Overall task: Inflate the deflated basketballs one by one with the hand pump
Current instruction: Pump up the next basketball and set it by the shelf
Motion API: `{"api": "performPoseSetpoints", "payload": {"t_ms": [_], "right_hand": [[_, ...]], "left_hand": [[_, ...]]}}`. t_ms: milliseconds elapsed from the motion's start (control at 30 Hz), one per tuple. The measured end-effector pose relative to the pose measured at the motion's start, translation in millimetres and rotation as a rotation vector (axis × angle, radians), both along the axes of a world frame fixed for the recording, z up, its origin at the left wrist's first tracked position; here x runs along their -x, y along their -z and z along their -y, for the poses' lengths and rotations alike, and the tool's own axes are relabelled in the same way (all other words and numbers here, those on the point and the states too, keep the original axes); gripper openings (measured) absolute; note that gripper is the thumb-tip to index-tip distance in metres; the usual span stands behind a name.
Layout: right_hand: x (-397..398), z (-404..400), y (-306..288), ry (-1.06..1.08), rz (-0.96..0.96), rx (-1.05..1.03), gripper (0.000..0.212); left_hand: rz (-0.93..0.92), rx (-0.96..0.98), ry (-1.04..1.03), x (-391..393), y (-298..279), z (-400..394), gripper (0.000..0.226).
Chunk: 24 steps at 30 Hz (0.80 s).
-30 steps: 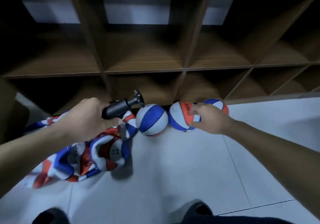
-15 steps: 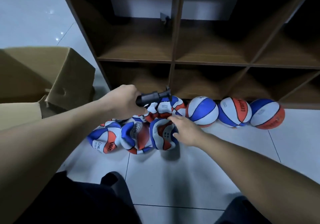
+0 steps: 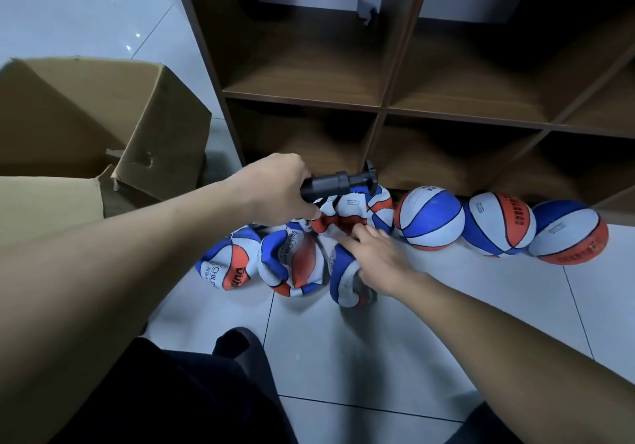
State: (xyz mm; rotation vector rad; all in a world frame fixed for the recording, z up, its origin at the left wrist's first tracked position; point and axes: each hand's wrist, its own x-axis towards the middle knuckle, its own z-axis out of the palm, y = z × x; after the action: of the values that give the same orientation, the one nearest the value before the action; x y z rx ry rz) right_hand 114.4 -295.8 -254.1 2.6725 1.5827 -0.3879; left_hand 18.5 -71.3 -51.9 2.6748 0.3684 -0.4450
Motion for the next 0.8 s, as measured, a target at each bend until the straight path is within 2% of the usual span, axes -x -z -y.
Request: {"api": "performPoseSetpoints", "payload": {"t_ms": [67, 200, 333, 500, 600, 700, 800], "right_hand": [[5, 12, 4, -0.007, -0.017, 0.018, 0.091], [18, 39, 0, 0.083, -0.032, -0.048, 0.062], [30, 63, -19, 0.271, -0.227, -0.121, 0.065], [60, 85, -53, 0.527, -0.475, -0.316, 0.059], [74, 88, -76, 0.515, -0.509, -0.428, 0.056], [85, 88, -92, 0.424, -0.452, -0.498, 0.056], [90, 89, -95, 0.438, -0.406, -0.549, 0.041]], "left_hand": [[0.0, 0.004, 0.004, 0, 0, 1, 0.033], [-0.014, 0.002, 0.026, 1, 3, 6, 0.028], [-0.039, 0.002, 0.046, 0, 1, 13, 0.025], [-0.042, 0.007, 0.114, -4, -5, 30, 0.028], [-0.049, 0.064, 0.135, -4, -5, 43, 0.029], [-0.023, 0.089, 0.143, -2, -3, 52, 0.032], [-0.018, 0.082, 0.195, 2, 5, 62, 0.034]]}}
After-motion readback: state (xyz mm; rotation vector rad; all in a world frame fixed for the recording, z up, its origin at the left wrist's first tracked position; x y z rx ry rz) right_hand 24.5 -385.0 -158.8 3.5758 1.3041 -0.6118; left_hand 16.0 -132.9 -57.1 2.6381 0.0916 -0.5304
